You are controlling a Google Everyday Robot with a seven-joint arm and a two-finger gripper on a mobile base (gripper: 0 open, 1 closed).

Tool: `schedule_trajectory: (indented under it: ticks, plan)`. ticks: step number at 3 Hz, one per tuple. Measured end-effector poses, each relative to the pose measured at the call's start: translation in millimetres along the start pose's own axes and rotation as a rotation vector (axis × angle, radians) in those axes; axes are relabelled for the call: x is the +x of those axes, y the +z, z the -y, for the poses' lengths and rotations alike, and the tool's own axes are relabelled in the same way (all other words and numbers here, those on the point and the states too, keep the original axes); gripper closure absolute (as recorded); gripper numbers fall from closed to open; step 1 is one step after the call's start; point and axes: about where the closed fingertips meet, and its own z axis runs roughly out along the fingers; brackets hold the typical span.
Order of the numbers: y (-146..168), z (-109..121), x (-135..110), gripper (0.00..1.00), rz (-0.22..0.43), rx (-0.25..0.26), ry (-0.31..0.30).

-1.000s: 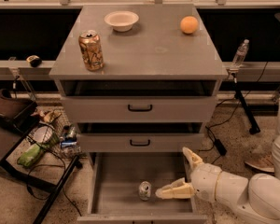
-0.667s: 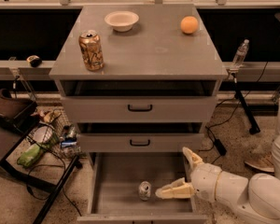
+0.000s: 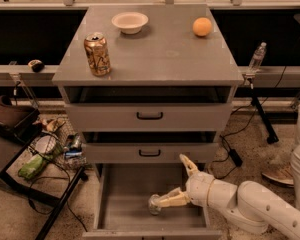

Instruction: Pick 7up can from bottom drawer and place on counter

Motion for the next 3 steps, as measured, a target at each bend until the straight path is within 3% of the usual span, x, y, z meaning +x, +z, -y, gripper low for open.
schedule_trajectory:
  ticks: [1, 3]
  plan:
    - [47, 22, 52, 0.00, 0.040, -0.045, -0.079]
    - [106, 39, 166, 0.00, 0.040, -0.138, -0.044]
